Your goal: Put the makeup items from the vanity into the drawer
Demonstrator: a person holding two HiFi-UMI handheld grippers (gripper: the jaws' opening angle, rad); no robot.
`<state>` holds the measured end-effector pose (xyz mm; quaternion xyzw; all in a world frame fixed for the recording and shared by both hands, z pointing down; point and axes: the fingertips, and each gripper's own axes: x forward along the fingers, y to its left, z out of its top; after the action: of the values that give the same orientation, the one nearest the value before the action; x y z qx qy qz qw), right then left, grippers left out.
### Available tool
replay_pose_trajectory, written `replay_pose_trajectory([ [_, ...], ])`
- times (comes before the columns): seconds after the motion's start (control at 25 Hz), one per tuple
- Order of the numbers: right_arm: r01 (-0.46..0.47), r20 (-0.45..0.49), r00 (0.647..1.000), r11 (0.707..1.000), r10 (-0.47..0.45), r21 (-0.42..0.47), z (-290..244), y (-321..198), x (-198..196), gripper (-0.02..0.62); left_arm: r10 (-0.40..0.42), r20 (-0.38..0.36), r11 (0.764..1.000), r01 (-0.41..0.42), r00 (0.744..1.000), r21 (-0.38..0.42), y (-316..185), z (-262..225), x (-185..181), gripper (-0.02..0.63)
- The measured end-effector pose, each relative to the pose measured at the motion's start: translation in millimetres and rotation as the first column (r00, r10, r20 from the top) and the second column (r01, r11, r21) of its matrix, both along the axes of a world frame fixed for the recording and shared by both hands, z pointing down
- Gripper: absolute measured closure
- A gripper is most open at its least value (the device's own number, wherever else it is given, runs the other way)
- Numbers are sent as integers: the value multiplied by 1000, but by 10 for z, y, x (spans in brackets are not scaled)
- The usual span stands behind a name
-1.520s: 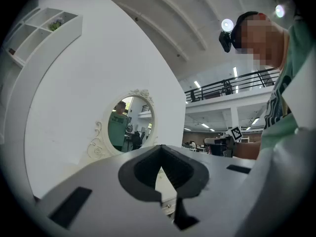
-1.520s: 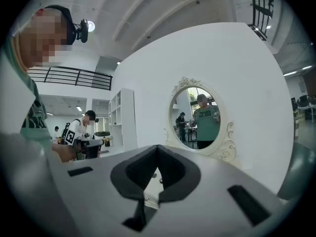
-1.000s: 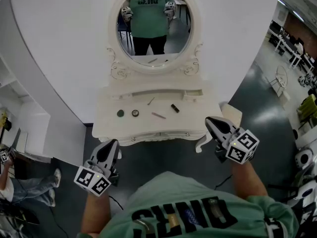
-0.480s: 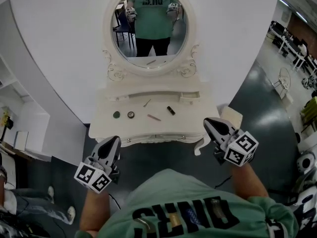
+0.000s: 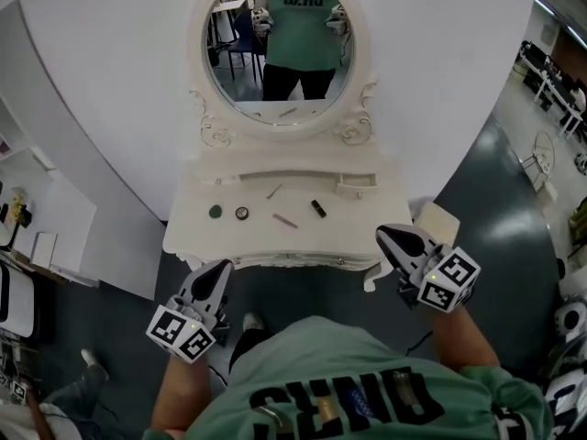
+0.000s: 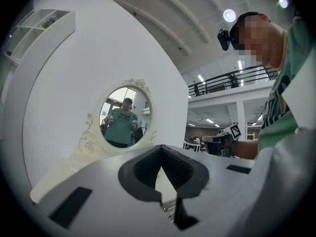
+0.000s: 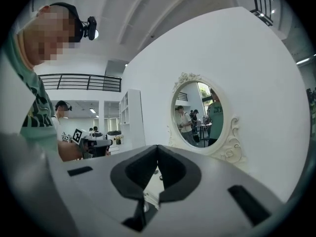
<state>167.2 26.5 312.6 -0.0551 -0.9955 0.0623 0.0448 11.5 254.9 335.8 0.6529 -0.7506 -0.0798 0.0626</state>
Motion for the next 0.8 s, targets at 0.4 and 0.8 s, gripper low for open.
replay_pose_trajectory([
  [0.4, -62, 42, 997, 998, 61, 23, 30, -295, -1340, 584, 108, 1, 994, -108, 994, 14, -539, 243, -1535, 597],
  [0.8, -198, 77, 976, 978, 202, -60, -204, -726, -2547, 584, 275, 32, 961, -275, 961, -11, -1188, 18, -2998, 597],
])
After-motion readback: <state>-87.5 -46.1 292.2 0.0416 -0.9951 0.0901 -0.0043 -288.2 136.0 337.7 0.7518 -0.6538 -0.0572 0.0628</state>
